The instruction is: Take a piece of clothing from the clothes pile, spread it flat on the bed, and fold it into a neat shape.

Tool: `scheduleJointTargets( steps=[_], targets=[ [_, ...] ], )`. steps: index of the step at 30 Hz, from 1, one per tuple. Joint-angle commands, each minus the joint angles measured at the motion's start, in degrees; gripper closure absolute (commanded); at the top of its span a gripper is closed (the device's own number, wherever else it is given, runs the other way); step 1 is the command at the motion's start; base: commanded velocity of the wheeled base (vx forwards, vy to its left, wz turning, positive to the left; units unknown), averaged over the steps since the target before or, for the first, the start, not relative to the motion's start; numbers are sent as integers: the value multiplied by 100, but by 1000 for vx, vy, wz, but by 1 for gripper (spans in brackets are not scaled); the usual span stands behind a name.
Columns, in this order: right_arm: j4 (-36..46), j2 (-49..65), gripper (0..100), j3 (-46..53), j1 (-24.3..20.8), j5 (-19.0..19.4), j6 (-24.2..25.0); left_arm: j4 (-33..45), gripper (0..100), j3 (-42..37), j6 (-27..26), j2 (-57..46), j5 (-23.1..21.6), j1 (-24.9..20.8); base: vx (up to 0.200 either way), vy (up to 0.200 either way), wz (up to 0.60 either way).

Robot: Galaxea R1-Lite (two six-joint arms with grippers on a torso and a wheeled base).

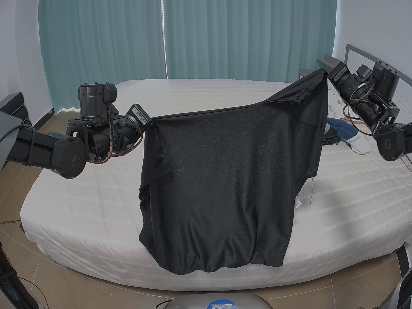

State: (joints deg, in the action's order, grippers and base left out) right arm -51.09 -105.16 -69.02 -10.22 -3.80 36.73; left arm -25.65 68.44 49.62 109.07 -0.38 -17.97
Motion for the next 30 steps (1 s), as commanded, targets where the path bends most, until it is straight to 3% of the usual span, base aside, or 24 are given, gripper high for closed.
scheduleJointTargets(
  steps=[1, 5, 10, 17, 25, 26, 30],
  targets=[
    [3, -356, 100, -261, -16, -6, 1, -10, 100, 284, 4, 396, 3, -5, 200, 0, 0],
    [-6, -594, 100, -296, -16, -24, 1, -10, 100, 477, -5, 580, 3, -14, 200, 0, 0],
    [-261, -1183, 100, -270, -16, -305, 36, -10, 100, 592, 31, 1011, 11, -58, 200, 0, 0],
    [-876, -1956, 100, -138, -121, -490, 1, -142, 100, 548, 75, 1679, 99, -172, 0, 0, 0],
    [-1272, -2624, 100, -111, -200, -683, 1, -828, 100, 477, 540, 2189, 161, -172, 0, 0, 0],
    [-1272, -2677, 100, -103, -218, -683, 1, -845, 0, 469, 540, 2233, 161, -172, 0, 0, 0],
    [-1281, -2932, 100, -59, -235, -683, 1, -836, 0, 460, 619, 2373, 161, -172, 0, 0, 0]
  ],
)
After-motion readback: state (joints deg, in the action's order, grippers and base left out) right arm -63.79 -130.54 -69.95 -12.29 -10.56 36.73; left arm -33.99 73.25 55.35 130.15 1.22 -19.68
